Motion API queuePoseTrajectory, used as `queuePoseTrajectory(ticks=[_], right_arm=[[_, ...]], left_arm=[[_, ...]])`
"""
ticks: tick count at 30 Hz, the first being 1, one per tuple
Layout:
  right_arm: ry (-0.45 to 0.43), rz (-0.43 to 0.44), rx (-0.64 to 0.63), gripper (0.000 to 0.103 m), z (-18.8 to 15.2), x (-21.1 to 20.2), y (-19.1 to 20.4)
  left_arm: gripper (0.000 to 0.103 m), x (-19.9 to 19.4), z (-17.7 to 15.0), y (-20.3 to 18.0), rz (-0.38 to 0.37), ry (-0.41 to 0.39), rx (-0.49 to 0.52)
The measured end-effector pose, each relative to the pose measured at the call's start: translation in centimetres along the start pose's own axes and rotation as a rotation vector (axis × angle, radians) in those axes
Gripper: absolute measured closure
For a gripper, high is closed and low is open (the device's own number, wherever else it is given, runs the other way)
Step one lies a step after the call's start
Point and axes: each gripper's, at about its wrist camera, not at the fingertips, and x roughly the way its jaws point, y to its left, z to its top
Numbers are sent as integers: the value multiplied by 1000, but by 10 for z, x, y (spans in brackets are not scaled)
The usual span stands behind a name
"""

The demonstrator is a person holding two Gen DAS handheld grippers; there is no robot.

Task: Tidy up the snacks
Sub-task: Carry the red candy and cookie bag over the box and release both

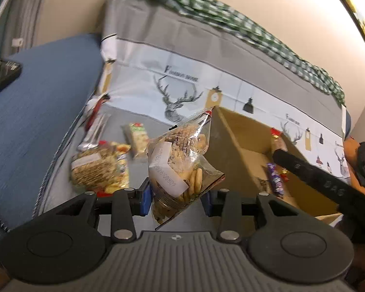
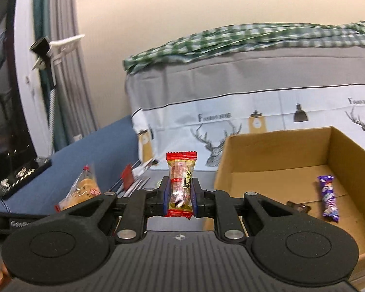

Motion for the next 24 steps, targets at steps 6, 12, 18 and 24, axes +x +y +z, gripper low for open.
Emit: queuePoseTrajectory(ticks=[6, 12, 18, 24], right_arm=[[-21, -55, 63, 85, 6, -2, -24], [-74, -129, 133, 85, 17, -9, -54], [-124, -258, 230, 85, 27, -16, -98], [-155, -358, 322, 85, 26, -24, -133]], left_arm=[[58, 3, 20, -38, -31, -7, 50], [58, 12, 35, -80, -74, -6, 105], [58, 29, 48, -124, -122, -14, 145], [58, 51, 56, -168, -175, -15, 192]])
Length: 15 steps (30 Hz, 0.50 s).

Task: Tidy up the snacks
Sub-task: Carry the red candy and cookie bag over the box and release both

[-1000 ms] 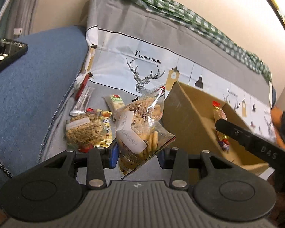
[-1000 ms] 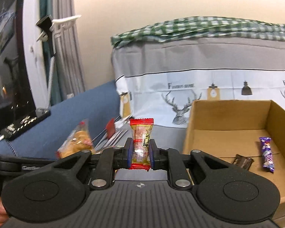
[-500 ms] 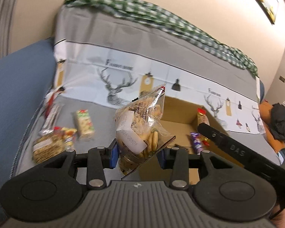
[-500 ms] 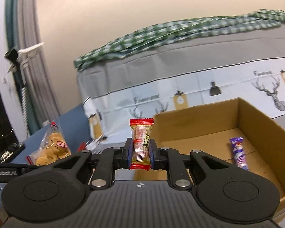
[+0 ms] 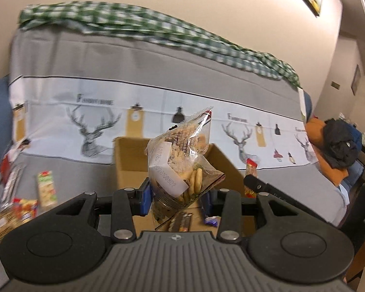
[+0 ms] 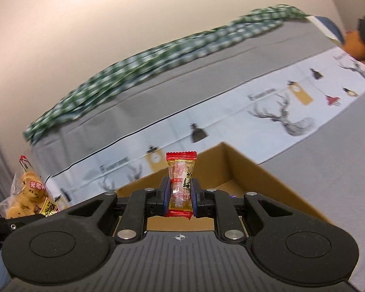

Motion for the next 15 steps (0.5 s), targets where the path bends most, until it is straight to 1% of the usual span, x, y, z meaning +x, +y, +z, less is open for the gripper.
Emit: queuePoseTrajectory(ticks=[3, 5, 7, 8, 9, 10, 11, 12, 14, 15], right_arm=[[-7, -28, 19, 85, 3, 2, -10], [-12, -42, 14, 85, 4, 2, -15], [-20, -69, 12, 82, 5, 1, -20], [-21, -80, 15, 80, 6, 1, -23], [-14, -85, 19, 73, 6, 1, -25], [-5, -86, 24, 57, 6, 3, -28], [-2, -92, 26, 47, 6, 3, -29], [-2, -103, 24, 45, 6, 4, -30], [-8, -113, 18, 34, 6, 4, -30], [-10, -115, 14, 32, 6, 3, -30]], left_arm=[[58, 18, 8, -18, -10, 3, 24], [58, 28, 13, -25, -2, 1, 35], [52, 35, 17, -32, 8, -1, 37], [45, 36, 19, -34, 6, -7, 36], [36, 36, 20, -36, 6, -18, 39], [33, 34, 21, -38, 14, -37, 50], [29, 32, 20, -39, 19, -55, 65], [27, 30, 19, -40, 22, -65, 77], [26, 25, 14, -40, 44, -80, 107], [26, 22, 11, -39, 57, -89, 124]])
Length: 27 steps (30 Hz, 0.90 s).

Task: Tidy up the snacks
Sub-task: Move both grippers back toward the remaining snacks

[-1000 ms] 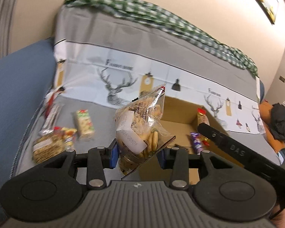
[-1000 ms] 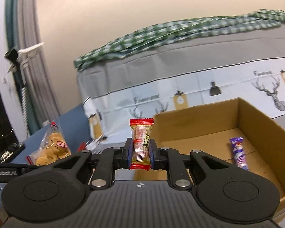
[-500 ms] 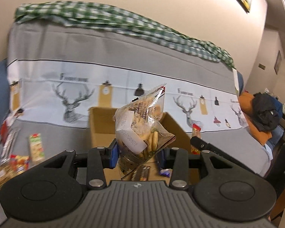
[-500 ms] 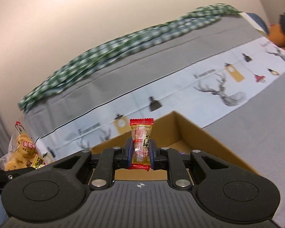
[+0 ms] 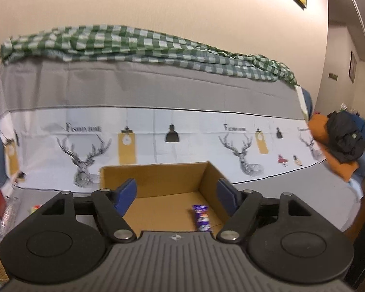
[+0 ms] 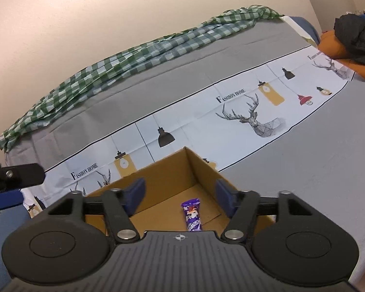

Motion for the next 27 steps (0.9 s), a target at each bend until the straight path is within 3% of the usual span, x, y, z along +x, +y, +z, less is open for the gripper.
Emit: queuePoseTrajectory(ticks=[5, 11, 13, 15, 17, 18, 19, 21, 25, 26, 27], right_arm=[[-13, -1, -33, 16, -5, -2, 8], [-70, 0, -129, 15, -15, -13, 27], [-92, 16, -163, 15, -20, -20, 33], [-94, 32, -192, 15, -25, -25, 40], [-79, 62, -208, 15, -30, -28, 47], [-71, 82, -212, 16, -32, -30, 50], [-59, 106, -217, 17, -35, -31, 54], [-22, 164, -233, 25, -40, -35, 62], [45, 243, -247, 63, -50, -39, 80], [61, 259, -244, 67, -53, -40, 83], [75, 276, -245, 67, -56, -41, 88]], left_arm=[[22, -22, -24, 22, 55, -10, 37], [22, -51, -65, 85, 124, 45, -16], [32, -60, -83, 114, 142, 75, -51], [68, -69, -102, 141, 179, 98, -92], [94, -76, -126, 167, 252, 118, -129], [97, -78, -138, 178, 285, 133, -159], [97, -78, -145, 193, 308, 165, -237], [97, -83, -141, 210, 305, 131, -322], [94, -67, -142, 225, 365, 147, -366], [89, -61, -142, 230, 371, 144, -386], [69, -56, -142, 235, 378, 132, -406]])
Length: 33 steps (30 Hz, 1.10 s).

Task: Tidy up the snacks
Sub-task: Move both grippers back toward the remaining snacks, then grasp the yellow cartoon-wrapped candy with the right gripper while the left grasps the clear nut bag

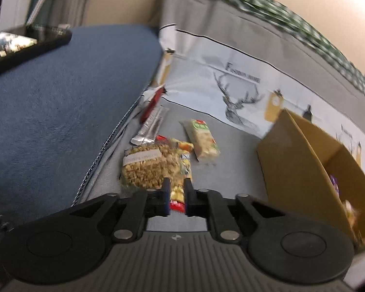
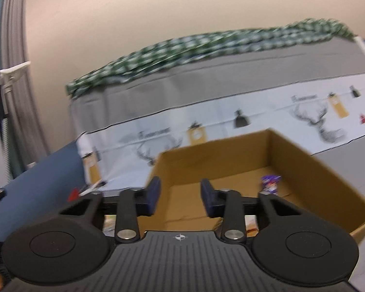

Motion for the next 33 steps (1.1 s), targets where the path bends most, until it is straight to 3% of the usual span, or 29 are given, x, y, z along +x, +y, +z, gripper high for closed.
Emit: queuePoseTrajectory(ticks=[1, 2, 3, 9, 17, 19, 20, 27, 33], right_arm=[[7, 9, -3, 67, -1, 1, 5], [17, 19, -10, 67, -3, 1, 10], [26, 28, -16, 67, -5, 3, 15], [70, 89, -72, 67, -18, 8, 40], [110, 109, -113, 60, -29, 19, 56], [115, 117, -120, 59, -30, 21, 58], [119, 120, -124, 59, -31, 22, 60], [157, 179, -123, 59, -27, 36, 78], [326, 236, -125, 59, -23, 88, 124]], left_arm=[[52, 4, 2, 1, 14, -16, -17], [23, 7, 3, 2, 30, -33, -35], [12, 11, 4, 5, 43, -51, -60], [1, 42, 2, 1, 96, -16, -100], [1, 77, -2, 7, 148, 30, -153], [5, 80, -1, 8, 136, 20, -161], [18, 81, 0, 10, 138, 20, -167], [21, 65, 3, 26, 86, 40, -280], [21, 29, -11, 37, 90, 144, -477]])
